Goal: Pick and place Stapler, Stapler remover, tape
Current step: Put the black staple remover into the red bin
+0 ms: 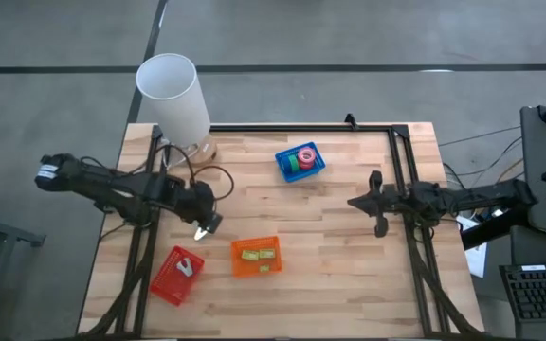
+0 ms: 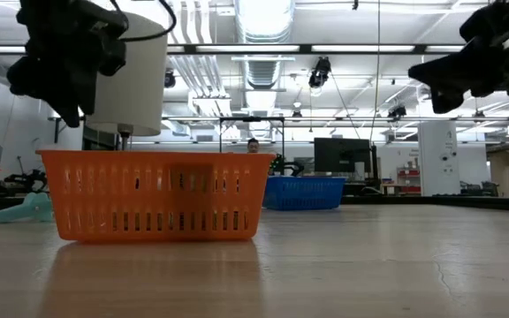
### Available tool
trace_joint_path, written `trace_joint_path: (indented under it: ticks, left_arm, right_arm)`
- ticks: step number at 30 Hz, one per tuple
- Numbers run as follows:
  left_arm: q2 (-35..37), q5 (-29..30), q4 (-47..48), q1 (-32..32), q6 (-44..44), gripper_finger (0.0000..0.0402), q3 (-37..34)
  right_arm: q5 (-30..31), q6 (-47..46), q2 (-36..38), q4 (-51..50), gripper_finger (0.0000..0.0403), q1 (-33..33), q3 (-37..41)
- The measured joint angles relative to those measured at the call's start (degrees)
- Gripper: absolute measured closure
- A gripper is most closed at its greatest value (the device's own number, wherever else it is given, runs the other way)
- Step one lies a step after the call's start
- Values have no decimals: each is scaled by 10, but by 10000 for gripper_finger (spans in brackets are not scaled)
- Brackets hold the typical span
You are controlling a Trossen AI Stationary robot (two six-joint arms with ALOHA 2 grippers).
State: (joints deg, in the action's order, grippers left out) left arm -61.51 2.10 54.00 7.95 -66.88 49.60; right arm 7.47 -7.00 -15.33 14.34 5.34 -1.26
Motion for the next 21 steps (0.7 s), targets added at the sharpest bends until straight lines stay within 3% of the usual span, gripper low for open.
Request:
trace_joint_path:
  ticks: [7, 12, 17, 21]
  left_arm:
    - [2, -3, 63, -76, 205, 236, -1]
    - [1, -8, 71, -168, 352, 236, -1]
    - [-15, -93, 80, -265, 526, 236, -1]
    - [-42, -105, 85, -312, 632, 236, -2]
  right_arm:
    - [-1, -60, 28, -70, 394, 0, 7]
    - [0, -51, 26, -98, 394, 0, 7]
    - [0, -46, 16, -98, 394, 0, 7]
    - [0, -46, 13, -99, 394, 0, 7]
